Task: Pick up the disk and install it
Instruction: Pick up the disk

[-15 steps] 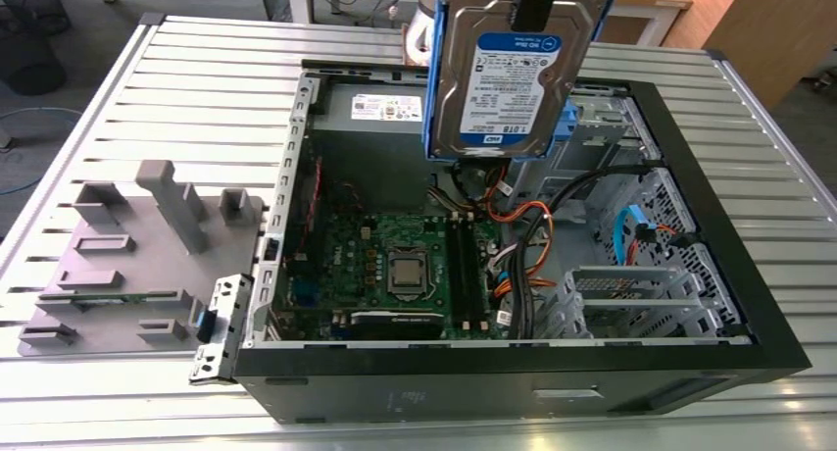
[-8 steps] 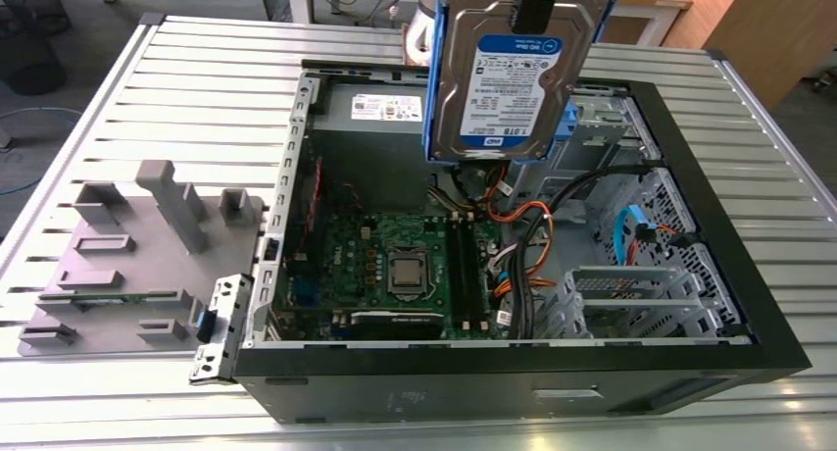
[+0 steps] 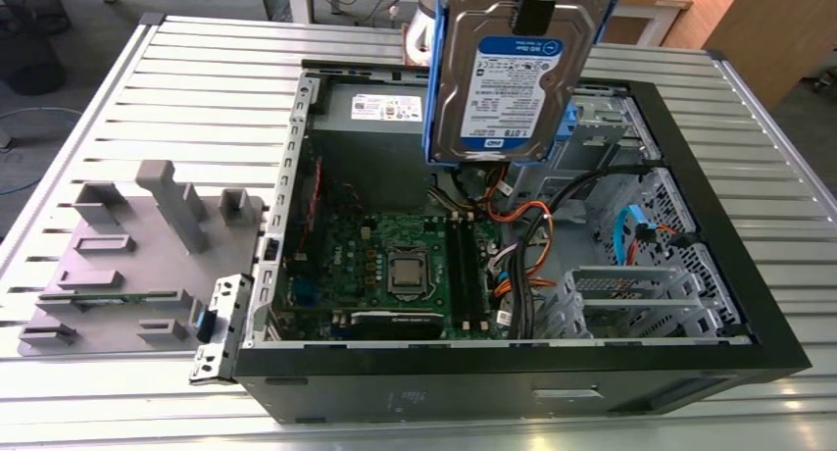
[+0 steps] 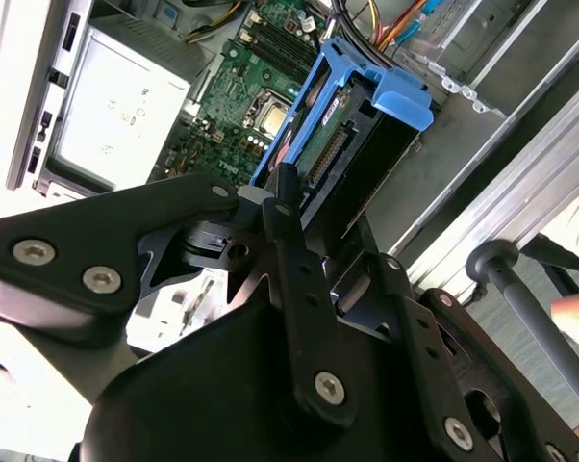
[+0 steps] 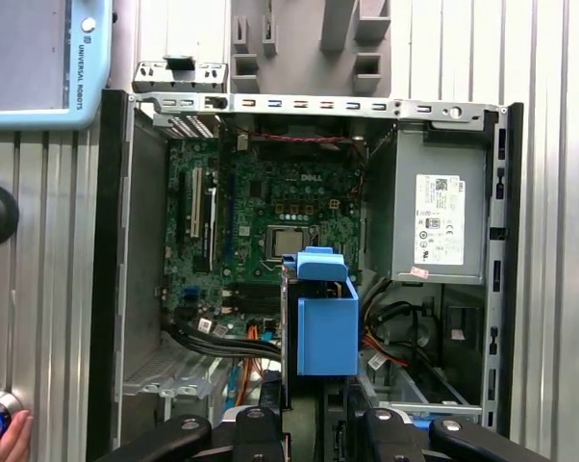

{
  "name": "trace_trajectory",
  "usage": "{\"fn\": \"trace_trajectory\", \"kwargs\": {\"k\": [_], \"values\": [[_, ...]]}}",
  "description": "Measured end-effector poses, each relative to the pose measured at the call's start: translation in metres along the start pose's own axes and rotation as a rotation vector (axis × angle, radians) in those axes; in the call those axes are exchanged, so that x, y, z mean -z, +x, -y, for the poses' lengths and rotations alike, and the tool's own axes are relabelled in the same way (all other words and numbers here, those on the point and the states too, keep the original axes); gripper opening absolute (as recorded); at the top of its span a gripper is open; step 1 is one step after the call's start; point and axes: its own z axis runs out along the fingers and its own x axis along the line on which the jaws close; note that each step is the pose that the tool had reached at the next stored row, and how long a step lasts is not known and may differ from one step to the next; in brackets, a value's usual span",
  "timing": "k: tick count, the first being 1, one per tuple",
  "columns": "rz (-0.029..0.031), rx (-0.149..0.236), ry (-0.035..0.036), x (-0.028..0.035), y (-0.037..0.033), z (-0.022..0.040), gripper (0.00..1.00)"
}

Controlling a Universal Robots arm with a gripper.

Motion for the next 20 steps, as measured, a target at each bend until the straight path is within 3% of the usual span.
{"fn": "trace_trajectory", "kwargs": {"k": [20], "values": [[-0.0036, 0.000, -0.0001, -0.0004, 0.0145, -0.0002, 0.35]]}}
